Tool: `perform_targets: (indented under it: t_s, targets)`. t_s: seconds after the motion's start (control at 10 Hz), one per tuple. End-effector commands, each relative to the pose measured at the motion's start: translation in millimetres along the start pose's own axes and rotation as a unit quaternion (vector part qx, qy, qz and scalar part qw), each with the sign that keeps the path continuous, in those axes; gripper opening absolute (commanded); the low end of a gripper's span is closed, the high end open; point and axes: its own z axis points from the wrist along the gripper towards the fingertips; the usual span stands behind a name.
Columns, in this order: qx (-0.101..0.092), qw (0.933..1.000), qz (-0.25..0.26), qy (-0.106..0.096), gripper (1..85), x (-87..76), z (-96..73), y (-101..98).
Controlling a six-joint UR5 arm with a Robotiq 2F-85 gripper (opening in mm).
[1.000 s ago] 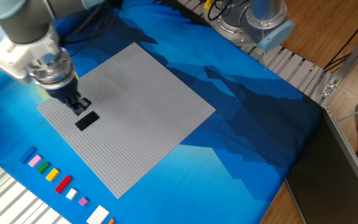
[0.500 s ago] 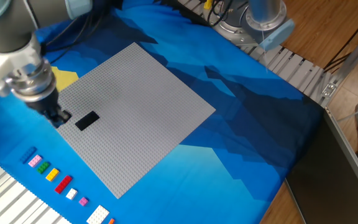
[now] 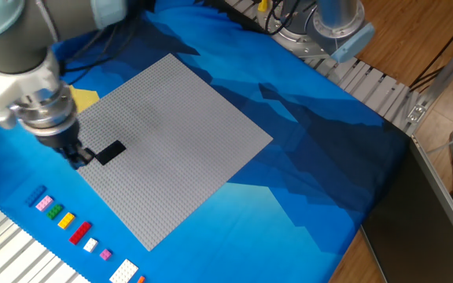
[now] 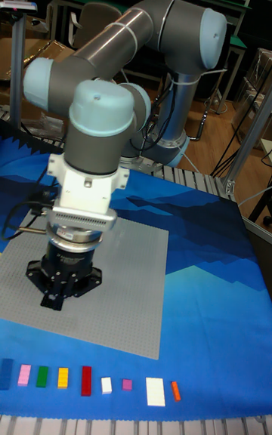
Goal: Stack small Lego blocks one on top of the other
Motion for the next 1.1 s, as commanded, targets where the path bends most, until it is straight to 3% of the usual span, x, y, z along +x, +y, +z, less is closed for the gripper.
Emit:
perform_targets:
  t_s: [0.0,0.1,0.2,0.3,0.4,0.6,0.8,1.0]
  targets:
    - [-0.005,0.9991,0.037,-0.019,2.7,11.0,-7.4,35.2]
    - [0.013,0.9991,0.030,-0.027,4.7,9.5,-2.0,28.7]
    - [-0.005,0.9992,0.004,-0.039,18.7,1.6,2.1,32.6]
    - [-0.018,0.9991,0.012,-0.037,15.7,2.7,4.5,37.7]
    - [-0.013,0.9992,0.017,-0.035,7.0,3.2,5.1,35.3]
    - [-0.009,0.9992,0.005,-0.039,3.7,-7.1,8.3,25.2]
    - [-0.002,0.9994,-0.014,-0.030,1.7,-10.3,7.3,11.6]
    - [-0.005,0.9994,-0.003,-0.035,1.3,-9.6,5.5,17.4]
